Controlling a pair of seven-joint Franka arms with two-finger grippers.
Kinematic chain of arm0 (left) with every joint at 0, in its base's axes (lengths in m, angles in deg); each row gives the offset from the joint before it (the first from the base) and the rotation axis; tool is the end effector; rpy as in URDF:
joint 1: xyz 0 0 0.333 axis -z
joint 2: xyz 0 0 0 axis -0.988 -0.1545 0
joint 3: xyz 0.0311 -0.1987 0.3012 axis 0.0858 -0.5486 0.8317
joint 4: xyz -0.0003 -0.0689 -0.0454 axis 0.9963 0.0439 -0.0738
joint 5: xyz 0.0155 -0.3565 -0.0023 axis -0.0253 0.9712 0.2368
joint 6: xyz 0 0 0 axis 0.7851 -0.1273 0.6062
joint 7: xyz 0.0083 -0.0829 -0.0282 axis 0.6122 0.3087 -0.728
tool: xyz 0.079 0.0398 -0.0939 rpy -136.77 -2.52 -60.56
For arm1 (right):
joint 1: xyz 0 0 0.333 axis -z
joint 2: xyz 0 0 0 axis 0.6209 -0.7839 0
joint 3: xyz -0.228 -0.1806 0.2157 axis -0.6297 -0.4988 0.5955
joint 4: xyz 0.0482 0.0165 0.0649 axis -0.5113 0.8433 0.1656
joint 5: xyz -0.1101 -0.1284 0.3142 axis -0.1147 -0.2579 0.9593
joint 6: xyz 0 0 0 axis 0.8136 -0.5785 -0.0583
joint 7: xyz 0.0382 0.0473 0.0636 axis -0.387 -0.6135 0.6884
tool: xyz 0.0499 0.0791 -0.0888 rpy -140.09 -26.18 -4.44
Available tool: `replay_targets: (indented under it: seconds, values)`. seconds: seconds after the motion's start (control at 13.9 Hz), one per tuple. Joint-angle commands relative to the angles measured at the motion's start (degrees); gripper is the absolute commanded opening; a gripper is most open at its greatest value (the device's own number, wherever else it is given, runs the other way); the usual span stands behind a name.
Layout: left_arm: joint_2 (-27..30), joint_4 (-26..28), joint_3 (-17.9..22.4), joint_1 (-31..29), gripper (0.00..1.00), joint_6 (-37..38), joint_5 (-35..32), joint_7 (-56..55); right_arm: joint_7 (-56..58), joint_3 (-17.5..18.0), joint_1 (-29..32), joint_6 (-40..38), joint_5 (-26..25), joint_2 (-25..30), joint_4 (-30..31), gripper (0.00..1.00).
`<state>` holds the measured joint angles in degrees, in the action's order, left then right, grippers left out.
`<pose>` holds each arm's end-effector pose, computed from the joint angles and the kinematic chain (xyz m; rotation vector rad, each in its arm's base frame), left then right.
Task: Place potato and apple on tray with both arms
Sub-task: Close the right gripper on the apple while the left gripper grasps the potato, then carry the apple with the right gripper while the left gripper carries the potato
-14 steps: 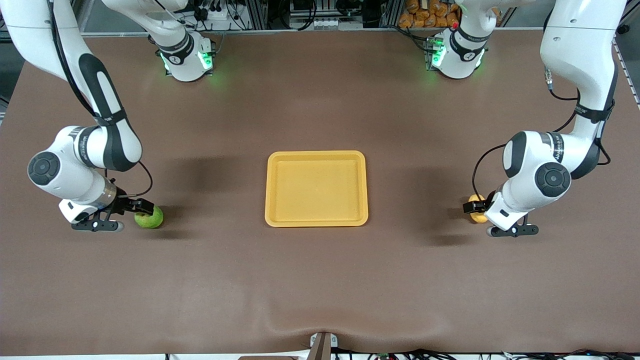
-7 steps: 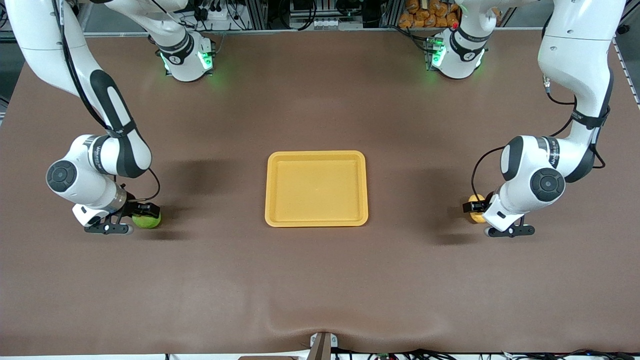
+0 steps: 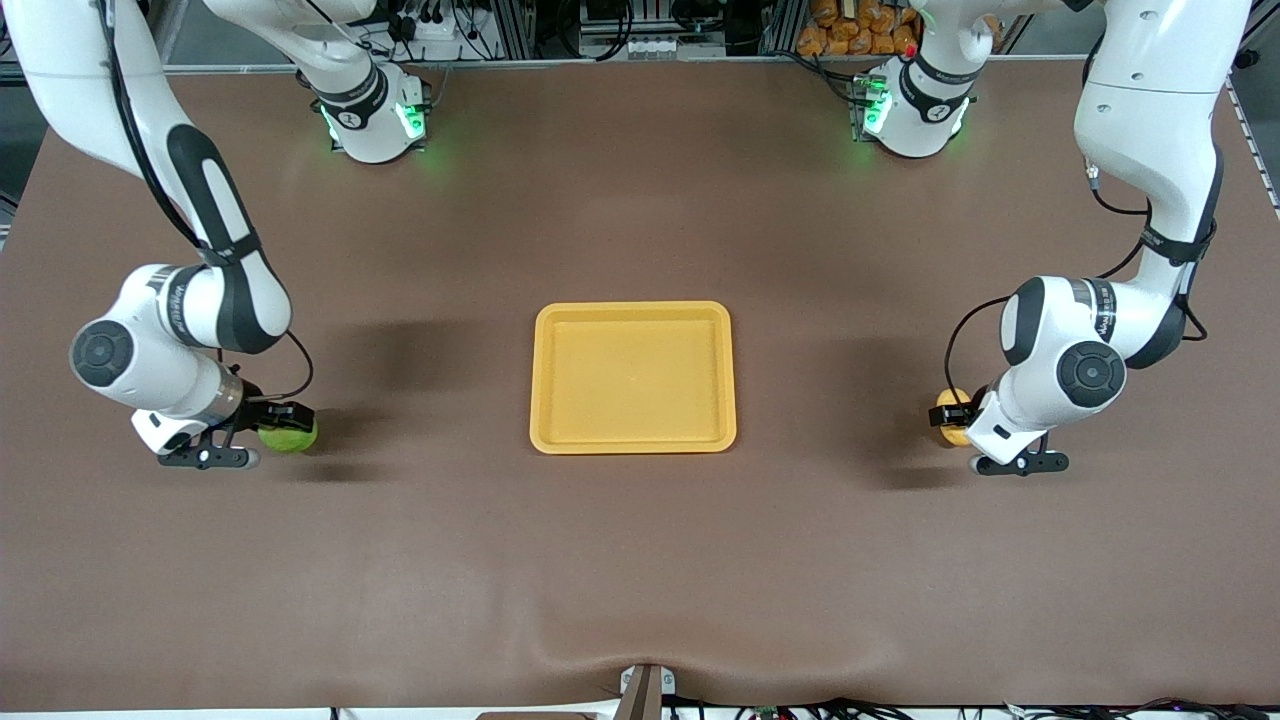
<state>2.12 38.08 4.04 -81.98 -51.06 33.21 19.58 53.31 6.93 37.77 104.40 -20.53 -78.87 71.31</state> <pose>0.6225 -0.0215 0.2497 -3.0454 -0.0664 0.1195 0.6134 -0.0409 0.3010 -3.1342 0.0275 0.0348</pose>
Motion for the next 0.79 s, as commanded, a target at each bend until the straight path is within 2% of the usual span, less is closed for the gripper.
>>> replay_targets:
  seconds: [0.0,0.22,0.36,0.57,0.65,0.72]
  values:
    - [-0.7,-0.6,0.1,-0.1,0.79,-0.5,-1.4,-0.9,1.3,0.2,-0.4,-8.8,-0.1,3.8,-3.2,0.0]
    - [-0.7,-0.6,0.1,-0.1,0.73,-0.5,-1.4,-0.9,0.2,0.2,-2.3,-19.1,0.1,4.5,-9.9,0.0]
    - [-0.7,-0.6,0.0,0.0,0.61,-0.5,-1.5,-0.9,-5.4,0.3,-4.0,-22.9,0.2,5.6,-10.9,0.0]
    - [-0.4,-0.7,0.0,0.1,0.35,-0.5,-1.5,-0.8,-17.5,0.3,-8.2,-26.3,0.3,7.8,-10.6,0.0]
    - [0.1,-0.7,-0.1,0.3,0.22,-0.1,-1.7,-0.7,-21.0,0.3,-10.0,-27.2,1.3,8.5,-10.4,0.0]
    - [0.9,-0.7,-0.2,0.5,0.16,0.3,-1.8,-0.7,-24.8,0.3,-11.3,-27.5,2.6,9.2,-9.6,0.0]
